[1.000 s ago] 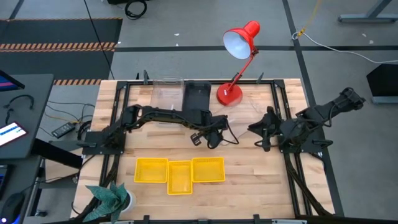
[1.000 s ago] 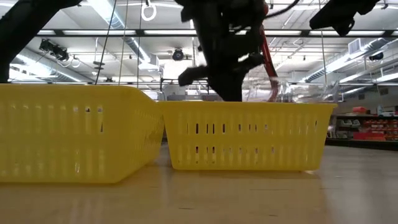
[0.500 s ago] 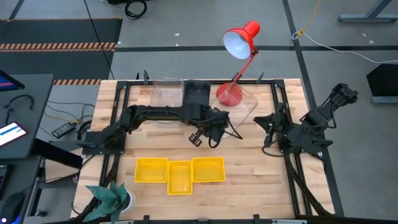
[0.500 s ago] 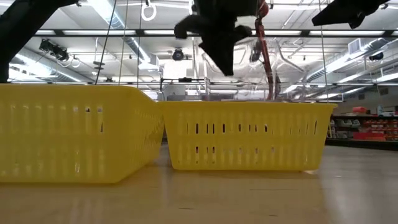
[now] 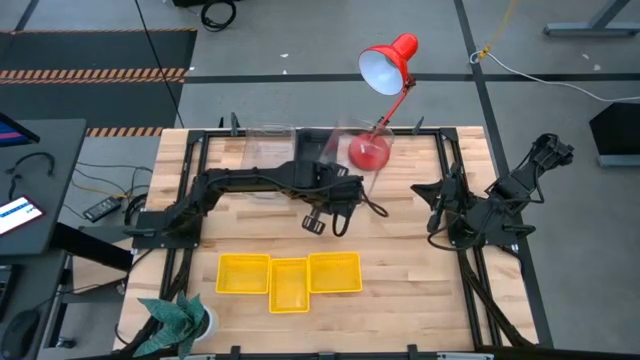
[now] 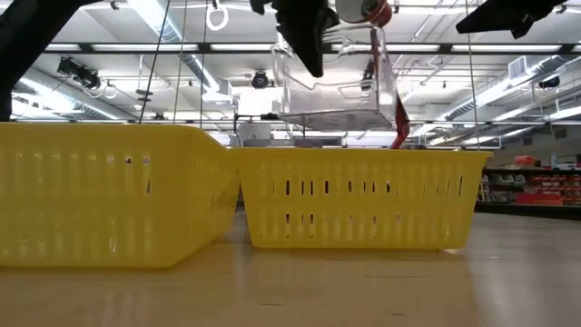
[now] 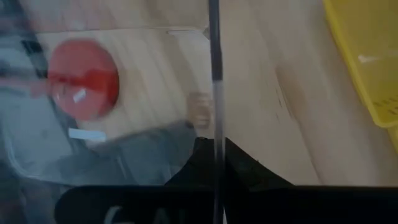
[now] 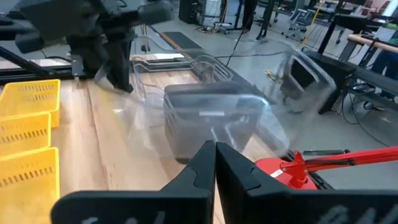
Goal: Stack baskets by color
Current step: Stack the bottom transparent bin on the transparent bins
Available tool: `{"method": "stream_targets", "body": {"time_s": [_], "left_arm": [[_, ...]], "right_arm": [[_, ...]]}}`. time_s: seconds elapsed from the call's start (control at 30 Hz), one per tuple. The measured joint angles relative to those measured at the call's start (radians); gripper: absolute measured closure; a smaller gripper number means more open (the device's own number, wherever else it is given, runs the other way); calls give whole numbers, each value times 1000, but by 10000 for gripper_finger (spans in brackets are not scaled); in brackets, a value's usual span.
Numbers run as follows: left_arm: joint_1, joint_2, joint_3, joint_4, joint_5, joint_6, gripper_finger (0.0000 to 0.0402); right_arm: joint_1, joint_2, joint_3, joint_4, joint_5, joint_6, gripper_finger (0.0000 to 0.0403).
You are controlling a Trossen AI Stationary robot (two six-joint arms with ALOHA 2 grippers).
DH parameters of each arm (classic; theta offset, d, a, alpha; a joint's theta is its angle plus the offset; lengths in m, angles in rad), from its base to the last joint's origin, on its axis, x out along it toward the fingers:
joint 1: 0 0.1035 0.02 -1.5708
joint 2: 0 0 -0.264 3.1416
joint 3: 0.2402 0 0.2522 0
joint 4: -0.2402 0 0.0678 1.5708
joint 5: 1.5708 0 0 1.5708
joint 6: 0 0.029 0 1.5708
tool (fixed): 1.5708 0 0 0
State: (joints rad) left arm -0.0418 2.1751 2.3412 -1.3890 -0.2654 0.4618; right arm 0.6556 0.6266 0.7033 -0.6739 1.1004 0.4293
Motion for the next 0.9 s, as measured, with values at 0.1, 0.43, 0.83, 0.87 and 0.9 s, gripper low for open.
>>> {"method": "stream_targets", "body": {"time_s": [0.1, 0.43, 0.83, 0.87, 0.9], "left_arm": [[-1, -14, -2, -25, -15, -46, 393], [7, -87, -2, -185, -33, -212, 392], [13, -258, -132, -181, -87, -315, 393], [16, -280, -166, -179, -88, -323, 393], [19, -304, -203, -180, -91, -331, 393]], "right_arm": [[0, 0, 0, 3, 0, -4, 389], [0, 2, 0, 7, -11, -3, 390], [0, 18, 0, 11, -29, 12, 390], [0, 18, 0, 11, -29, 12, 390], [0, 17, 0, 12, -29, 13, 390]]}}
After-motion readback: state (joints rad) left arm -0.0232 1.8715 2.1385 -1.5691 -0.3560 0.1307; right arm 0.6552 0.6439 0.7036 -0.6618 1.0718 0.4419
